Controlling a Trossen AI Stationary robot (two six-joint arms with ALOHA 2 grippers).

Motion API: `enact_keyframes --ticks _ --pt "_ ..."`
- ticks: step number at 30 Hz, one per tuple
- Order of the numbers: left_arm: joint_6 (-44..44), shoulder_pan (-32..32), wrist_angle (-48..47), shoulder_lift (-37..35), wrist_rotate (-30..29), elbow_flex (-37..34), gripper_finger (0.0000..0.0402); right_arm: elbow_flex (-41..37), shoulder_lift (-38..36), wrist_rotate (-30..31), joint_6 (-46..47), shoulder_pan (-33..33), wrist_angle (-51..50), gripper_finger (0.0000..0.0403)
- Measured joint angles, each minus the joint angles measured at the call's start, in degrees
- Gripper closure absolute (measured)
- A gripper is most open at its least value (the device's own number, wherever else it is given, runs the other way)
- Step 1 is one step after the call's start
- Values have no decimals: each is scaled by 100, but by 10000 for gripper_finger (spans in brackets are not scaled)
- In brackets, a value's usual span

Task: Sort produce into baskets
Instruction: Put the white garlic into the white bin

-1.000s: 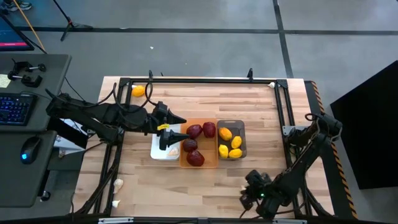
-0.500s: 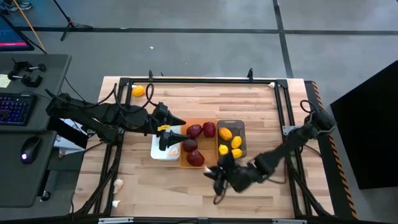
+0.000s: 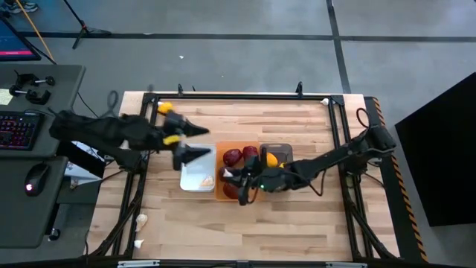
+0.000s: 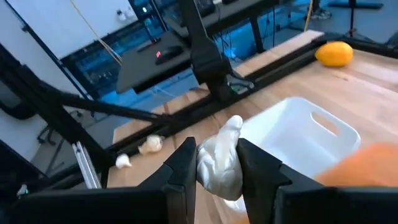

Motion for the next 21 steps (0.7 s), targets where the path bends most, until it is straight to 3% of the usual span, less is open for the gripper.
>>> enact_keyframes --ticks 9,15,21 --pt "-306 -689 -1452 -731 -1089 4 12 122 1008 -369 -195 -355 2015 324" --pt "-588 -1459 -2005 -660 -1968 4 12 1137 1780 -709 -406 -599 1670 316" --pt "-1052 -2348 -2552 -606 -3165 4 12 2321 2420 -706 -590 -780 226 284"
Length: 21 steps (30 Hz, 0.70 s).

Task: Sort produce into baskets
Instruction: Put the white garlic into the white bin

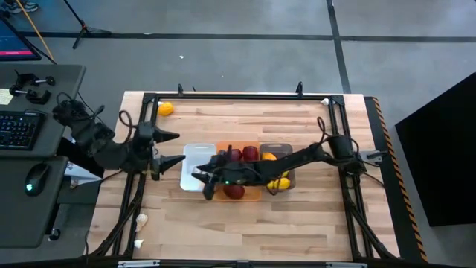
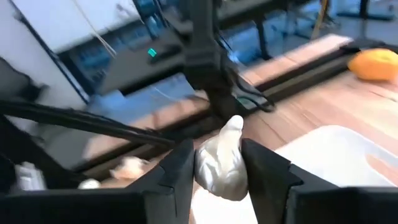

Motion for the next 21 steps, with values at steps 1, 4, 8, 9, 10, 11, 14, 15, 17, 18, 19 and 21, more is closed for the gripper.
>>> enact_keyframes --ticks 1,4,8,9,10,11,14,15,17,18,19,21 --pt "-135 -159 -103 0 -176 0 12 154 73 21 23 -37 -262 279" --pt "-589 -629 -484 2 -739 0 12 498 233 105 31 -173 -789 267" --pt "-1269 -1167 -980 0 -1338 0 12 597 243 14 434 -398 -1070 243" --pt "-1418 -1274 -1087 2 -1433 0 12 595 243 -68 600 -461 -1116 234" --pt "-1541 -1368 -1163 2 -1504 0 12 589 243 -153 764 -518 -1177 224" --pt "-1650 -1455 -1211 2 -1566 0 12 582 245 -229 908 -565 -1208 214" --pt "-1799 -1616 -1245 4 -1672 0 12 582 244 -387 1145 -678 -1268 179" --pt "-1852 -1641 -1248 4 -1682 0 12 582 232 -517 1187 -709 -1290 169" --pt "-1963 -1638 -1248 -1 -1666 0 12 569 123 -870 1187 -778 -1490 155" --pt "-2014 -1635 -1246 -5 -1611 0 12 569 32 -1019 1177 -811 -1578 150" --pt "-2078 -1626 -1245 -4 -1549 0 12 569 -114 -1118 1126 -837 -1757 148" --pt "-2138 -1619 -1238 -2 -1431 0 12 574 -446 -1121 905 -897 -2281 147"
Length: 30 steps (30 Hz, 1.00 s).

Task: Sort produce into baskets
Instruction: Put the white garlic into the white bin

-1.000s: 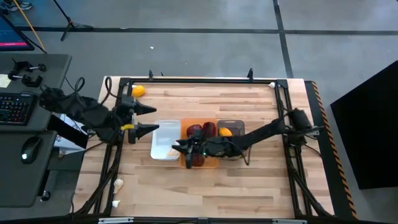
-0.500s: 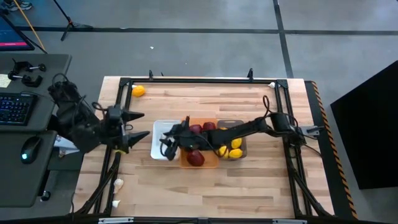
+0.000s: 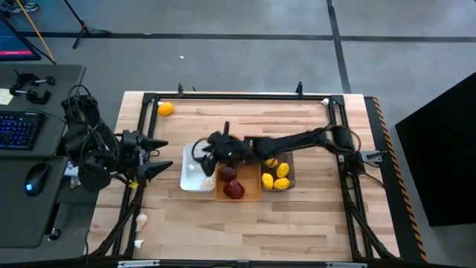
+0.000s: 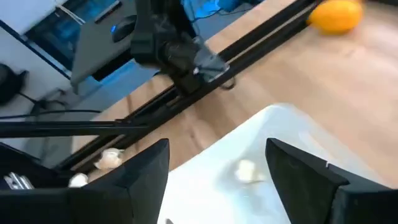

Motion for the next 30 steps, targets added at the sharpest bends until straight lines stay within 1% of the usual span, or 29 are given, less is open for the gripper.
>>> enact_keyframes --ticks 2,4,7,10,12,14,16,18,20,22,25,27,28,30 --pt "2 -1 43 4 157 0 12 8 -317 232 -225 -56 -734 146" --pt "2 -1 68 16 297 0 12 8 -601 673 -368 -80 -1545 146" --pt "-59 17 63 60 446 0 12 2 -1037 1423 -373 -66 -2681 146" --pt "-151 194 59 173 455 0 12 2 -1429 1940 -239 -53 -3725 146" --pt "-147 370 58 282 445 0 12 -132 -1631 2176 47 -5 -4305 146" --pt "-142 627 36 412 444 0 12 -482 -1899 2337 499 27 -4748 146" --pt "1 1004 -14 544 555 0 12 -983 -2265 2426 1127 77 -4968 146" --pt "268 1512 -7 704 823 0 12 -1617 -2693 2448 1869 138 -5089 146" --pt "757 2066 -9 855 1266 -4 12 -2256 -3119 2447 2733 170 -5083 146" --pt "1449 2733 81 993 1713 -4 12 -2834 -3563 2429 3648 126 -5130 146" --pt "2776 3821 664 1290 2521 -4 12 -3529 -4128 2474 4833 -180 -5216 146" --pt "3762 4571 1427 1564 3419 -4 12 -3889 -4356 2469 5168 -584 -5210 146" --pt "4174 4932 1847 1728 3978 -2 12 -4017 -4423 2463 5168 -821 -5168 146" --pt "4811 5580 2595 2107 5138 0 12 -4191 -4484 2450 4836 -1400 -5011 146"
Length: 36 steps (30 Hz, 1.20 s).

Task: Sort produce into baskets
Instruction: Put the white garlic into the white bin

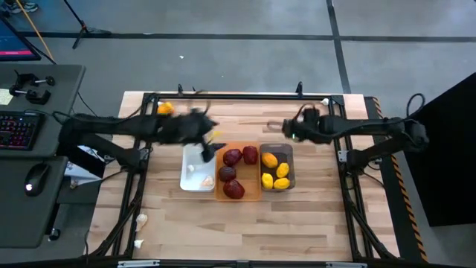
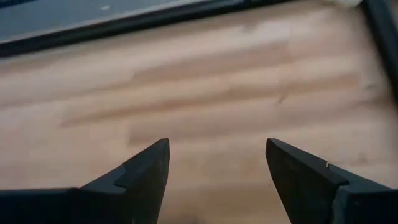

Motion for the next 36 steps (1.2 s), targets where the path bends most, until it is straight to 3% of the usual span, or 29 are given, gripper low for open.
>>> enact_keyframes --ticks 4,10,13,16,22,27,31,36 --pt "504 1066 853 838 1385 0 12 -110 157 -31 -1341 -1252 668 146" --pt "164 2398 1141 1712 2289 -4 12 -120 668 -211 -2536 -3107 1577 146" --pt "-155 2865 1196 1752 2765 -4 12 -120 1013 -516 -3028 -3742 2227 146" --pt "-349 3174 1368 1632 2837 -4 12 -120 1354 -792 -3090 -4214 2431 146" --pt "-311 3750 1547 1179 2736 -2 12 -120 1852 -713 -2585 -4738 2525 146" --pt "160 4324 1603 895 2722 0 12 23 2173 -400 -2103 -4744 2597 165" --pt "379 4784 1776 866 2791 0 12 205 2482 -237 -1595 -4774 2282 210" --pt "515 5242 1863 867 2829 0 12 563 2814 71 -1168 -4779 1785 296"
